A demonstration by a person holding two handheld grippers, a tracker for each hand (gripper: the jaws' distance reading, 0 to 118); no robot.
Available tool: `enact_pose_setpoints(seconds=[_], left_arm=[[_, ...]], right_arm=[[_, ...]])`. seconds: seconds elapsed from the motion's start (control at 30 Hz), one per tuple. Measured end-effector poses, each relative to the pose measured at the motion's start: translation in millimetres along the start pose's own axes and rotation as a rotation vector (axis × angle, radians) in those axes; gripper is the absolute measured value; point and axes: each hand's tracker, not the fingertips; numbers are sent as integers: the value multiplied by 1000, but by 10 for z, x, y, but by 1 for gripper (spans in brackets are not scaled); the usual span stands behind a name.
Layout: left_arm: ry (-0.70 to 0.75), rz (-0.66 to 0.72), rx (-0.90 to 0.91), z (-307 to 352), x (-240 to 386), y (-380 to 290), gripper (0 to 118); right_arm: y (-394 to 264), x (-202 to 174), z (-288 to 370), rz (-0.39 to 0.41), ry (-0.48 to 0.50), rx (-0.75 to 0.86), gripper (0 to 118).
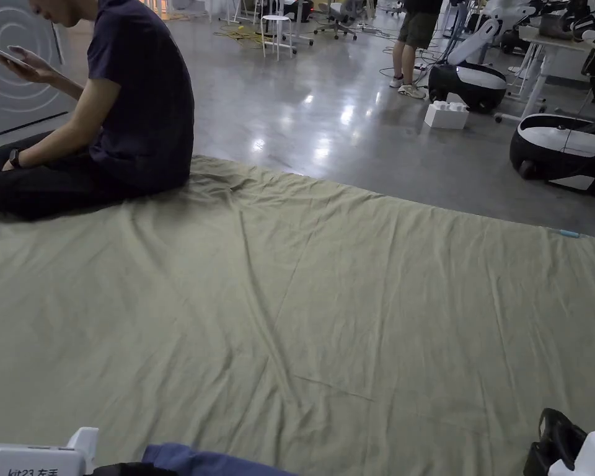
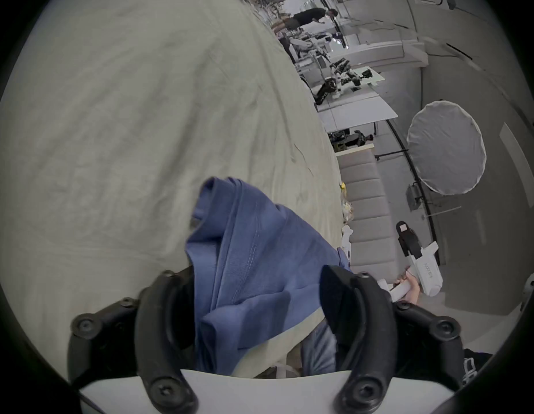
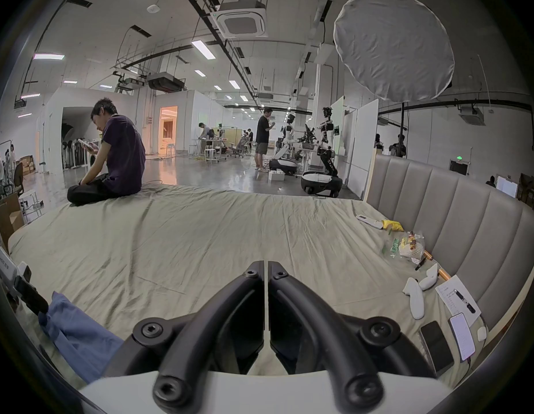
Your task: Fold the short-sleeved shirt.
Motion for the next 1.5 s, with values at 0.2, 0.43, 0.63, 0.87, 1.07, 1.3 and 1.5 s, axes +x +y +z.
enact_pose_setpoints(seconds=[0.2,0.43,0.63,0.87,1.07,1.3,1.5], left_arm=[[55,16,19,-135,10,-81,13],[124,-21,51,-53,180,-126,10],[146,-82,86,148,242,-3,9],[259,-180,107,569,618,97,9],[413,-167,164,1055,725,163,9],[499,-177,148,1010,1031,22,9],[345,-213,137,666,1475,-175,9]], right_arm=[[-28,-24,4,-5,14,-15,3],[-58,5,17,-1,15,-22,3],[-45,60,23,-16,11,-18,3],[-32,107,13,-31,16,-7,3],[-46,132,0,-44,28,-1,3],[-97,144,-43,-91,44,-36,3],[-119,160,-33,-95,50,-24,3]])
